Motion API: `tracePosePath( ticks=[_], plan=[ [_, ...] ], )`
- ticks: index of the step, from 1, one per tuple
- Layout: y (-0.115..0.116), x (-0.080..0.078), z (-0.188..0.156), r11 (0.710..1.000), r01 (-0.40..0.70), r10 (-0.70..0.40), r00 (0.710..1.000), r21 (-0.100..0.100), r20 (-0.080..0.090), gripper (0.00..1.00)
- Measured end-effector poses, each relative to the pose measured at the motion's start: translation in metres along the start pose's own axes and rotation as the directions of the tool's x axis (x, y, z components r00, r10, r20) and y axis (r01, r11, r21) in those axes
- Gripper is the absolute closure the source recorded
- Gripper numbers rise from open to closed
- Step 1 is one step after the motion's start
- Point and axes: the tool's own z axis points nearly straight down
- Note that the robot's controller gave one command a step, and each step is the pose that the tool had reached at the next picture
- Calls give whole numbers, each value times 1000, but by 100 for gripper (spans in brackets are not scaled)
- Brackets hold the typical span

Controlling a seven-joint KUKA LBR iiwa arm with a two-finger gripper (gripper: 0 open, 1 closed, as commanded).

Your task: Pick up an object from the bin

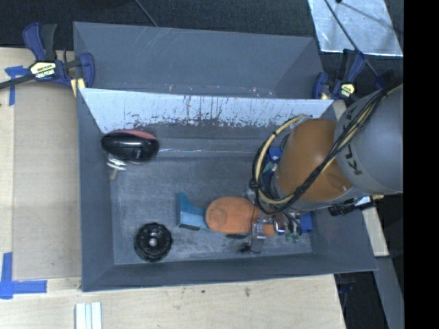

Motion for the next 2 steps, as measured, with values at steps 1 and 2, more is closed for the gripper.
tracePosePath(
  ticks=[1, 2],
  plan=[
    [11, 1, -30, 999, 36, -36, 999, 0, 5, 0],
    [1, 0, -1, 1000, 3, -3, 1000, 0, 1, 0]
  ],
)
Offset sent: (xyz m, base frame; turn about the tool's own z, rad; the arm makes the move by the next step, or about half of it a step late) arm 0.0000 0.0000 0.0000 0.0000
